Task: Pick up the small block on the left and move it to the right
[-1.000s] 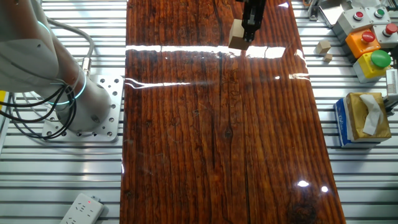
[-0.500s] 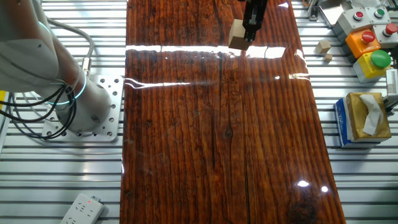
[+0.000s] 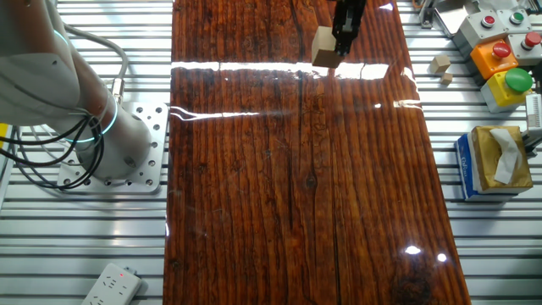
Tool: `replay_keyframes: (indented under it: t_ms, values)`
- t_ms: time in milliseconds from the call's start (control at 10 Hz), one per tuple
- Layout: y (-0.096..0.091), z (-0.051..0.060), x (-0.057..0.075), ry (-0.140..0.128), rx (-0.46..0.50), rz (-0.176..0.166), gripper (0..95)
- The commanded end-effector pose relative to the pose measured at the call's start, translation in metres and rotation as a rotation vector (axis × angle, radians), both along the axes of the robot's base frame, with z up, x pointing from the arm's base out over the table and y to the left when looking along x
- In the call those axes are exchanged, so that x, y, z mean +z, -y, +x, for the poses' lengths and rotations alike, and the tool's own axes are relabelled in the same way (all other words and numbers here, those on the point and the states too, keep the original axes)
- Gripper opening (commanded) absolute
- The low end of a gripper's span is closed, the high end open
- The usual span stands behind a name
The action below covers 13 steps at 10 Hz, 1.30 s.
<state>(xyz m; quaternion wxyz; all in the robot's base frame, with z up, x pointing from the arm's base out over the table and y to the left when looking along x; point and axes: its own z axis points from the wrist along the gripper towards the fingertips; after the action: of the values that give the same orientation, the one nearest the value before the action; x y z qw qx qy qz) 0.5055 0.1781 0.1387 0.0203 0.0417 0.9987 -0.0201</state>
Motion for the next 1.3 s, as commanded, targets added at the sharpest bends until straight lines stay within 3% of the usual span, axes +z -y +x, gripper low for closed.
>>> replay_keyframes:
  t_ms: [100, 400, 700, 1100, 1300]
  values:
    - [0.0, 0.0, 0.001, -0.013, 0.107, -0.004, 0.0]
    - [0.0, 0.0, 0.001, -0.001, 0.202, 0.004, 0.0]
    - [0.0, 0.0, 0.001, 0.002, 0.208, 0.009, 0.0]
    - [-0.007, 0.001, 0.0, 0.008, 0.155, 0.014, 0.0]
    - [-0.034, 0.006, -0.003, 0.016, 0.056, 0.015, 0.0]
